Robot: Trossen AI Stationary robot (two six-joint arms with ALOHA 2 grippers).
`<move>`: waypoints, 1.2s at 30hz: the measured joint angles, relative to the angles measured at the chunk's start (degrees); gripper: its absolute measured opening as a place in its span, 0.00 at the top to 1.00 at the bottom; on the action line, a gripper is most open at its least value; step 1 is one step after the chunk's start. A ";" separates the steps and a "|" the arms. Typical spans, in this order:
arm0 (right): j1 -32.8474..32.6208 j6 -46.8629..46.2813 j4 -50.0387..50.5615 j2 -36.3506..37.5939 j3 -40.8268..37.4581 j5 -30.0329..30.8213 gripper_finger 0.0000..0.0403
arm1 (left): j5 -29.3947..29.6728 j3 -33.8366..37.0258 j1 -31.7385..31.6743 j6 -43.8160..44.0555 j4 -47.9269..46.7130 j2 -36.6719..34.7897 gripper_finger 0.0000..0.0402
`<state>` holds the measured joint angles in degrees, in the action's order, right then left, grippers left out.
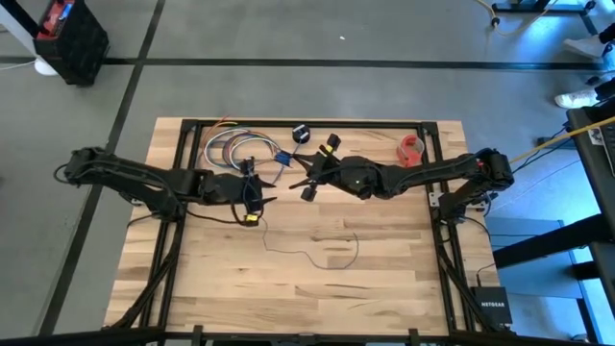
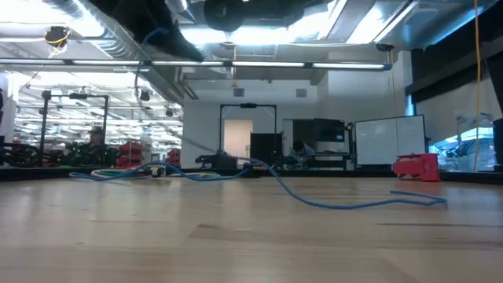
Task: Coil cords
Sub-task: Coil the blue wire onto the black spool
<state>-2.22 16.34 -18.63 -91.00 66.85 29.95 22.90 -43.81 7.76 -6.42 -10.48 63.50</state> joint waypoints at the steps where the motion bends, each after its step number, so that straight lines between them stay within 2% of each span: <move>1: 0.00 0.00 0.04 0.00 0.00 0.00 0.99 | -0.02 0.00 -0.29 0.84 -1.86 -0.19 0.65; 7: -0.04 0.00 0.27 0.00 0.00 0.00 0.99 | 2.20 -0.38 -3.69 6.18 -12.58 -0.52 0.65; 11: -0.04 0.00 0.31 0.00 0.00 0.00 0.99 | 5.52 -4.52 -5.68 10.03 -22.26 -0.63 0.65; 16: -0.04 0.02 0.28 0.00 0.00 -0.01 0.99 | 5.72 -8.56 -7.93 12.17 -33.87 -0.67 0.65; 23: -0.04 0.02 0.25 0.00 -0.02 -0.61 0.99 | 6.08 -8.59 -12.02 14.29 -46.32 1.17 0.65; 27: -0.04 0.03 0.09 0.00 -0.02 -0.61 0.99 | 14.67 -8.57 -14.52 15.84 -49.19 2.75 0.65; 29: -0.04 0.04 0.02 0.00 -0.04 -0.61 0.99 | 16.08 -8.57 -15.71 15.84 -49.10 3.13 0.65; 30: -0.04 0.04 0.04 0.00 -0.04 -0.63 0.99 | 15.62 -8.57 -16.22 16.01 -48.92 3.27 0.65; 33: -0.04 0.22 0.06 0.00 -0.04 -0.61 0.99 | 8.34 -8.57 -17.35 12.71 -48.78 3.54 0.65; 36: -0.04 0.44 0.15 0.00 -0.04 -0.63 0.99 | 8.12 -8.57 -18.15 12.44 -47.31 3.52 0.65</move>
<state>-2.26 16.78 -18.48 -91.00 66.81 29.32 31.01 -52.38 -10.39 6.03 -57.79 67.02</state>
